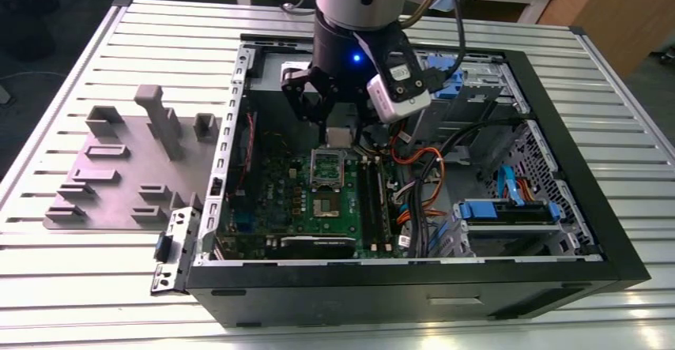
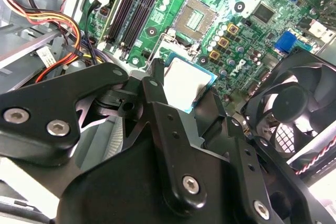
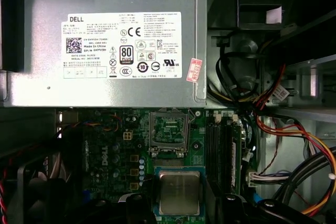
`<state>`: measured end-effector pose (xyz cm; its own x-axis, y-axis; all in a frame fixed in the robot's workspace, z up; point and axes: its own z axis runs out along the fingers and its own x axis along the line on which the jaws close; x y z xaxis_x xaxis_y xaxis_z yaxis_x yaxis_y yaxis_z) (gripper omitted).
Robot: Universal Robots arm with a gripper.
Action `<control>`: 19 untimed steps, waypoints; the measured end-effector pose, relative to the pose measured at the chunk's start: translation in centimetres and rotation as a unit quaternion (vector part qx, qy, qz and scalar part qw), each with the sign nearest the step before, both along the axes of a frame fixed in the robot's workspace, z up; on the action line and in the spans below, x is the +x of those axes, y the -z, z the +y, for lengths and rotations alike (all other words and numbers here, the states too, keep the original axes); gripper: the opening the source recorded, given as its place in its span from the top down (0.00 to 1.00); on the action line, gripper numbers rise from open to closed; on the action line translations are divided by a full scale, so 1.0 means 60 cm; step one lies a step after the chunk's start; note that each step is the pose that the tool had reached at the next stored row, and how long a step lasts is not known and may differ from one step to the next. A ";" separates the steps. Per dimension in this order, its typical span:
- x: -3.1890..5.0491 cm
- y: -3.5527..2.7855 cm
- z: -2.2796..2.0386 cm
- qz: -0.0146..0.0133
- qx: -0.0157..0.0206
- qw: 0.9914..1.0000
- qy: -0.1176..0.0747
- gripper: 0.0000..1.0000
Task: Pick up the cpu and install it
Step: 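Place the cpu into insertion slot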
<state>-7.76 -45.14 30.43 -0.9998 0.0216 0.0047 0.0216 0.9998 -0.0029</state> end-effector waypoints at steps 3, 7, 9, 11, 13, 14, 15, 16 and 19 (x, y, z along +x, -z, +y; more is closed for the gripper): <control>0.000 0.003 -0.0005 0.000 0.000 1.000 0.000 0.53; 0.000 0.014 -0.0005 0.000 0.000 1.000 0.000 0.53; 0.000 0.020 -0.0005 0.000 0.000 1.000 0.000 0.53; 0.000 0.024 -0.0005 0.000 0.000 1.000 0.000 0.53; 0.000 0.024 -0.0005 0.000 0.000 1.000 0.000 0.53; 0.000 0.024 -0.0005 0.000 0.000 1.000 0.000 0.53; 0.000 0.024 -0.0005 0.000 0.000 1.000 0.000 0.53; 0.000 0.024 -0.0005 0.000 0.000 1.000 0.000 0.53; 0.000 0.025 -0.0005 0.000 0.000 1.000 0.000 0.53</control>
<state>-7.76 -45.17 28.95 -0.9998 0.0216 0.0047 0.0216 0.9998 -0.0029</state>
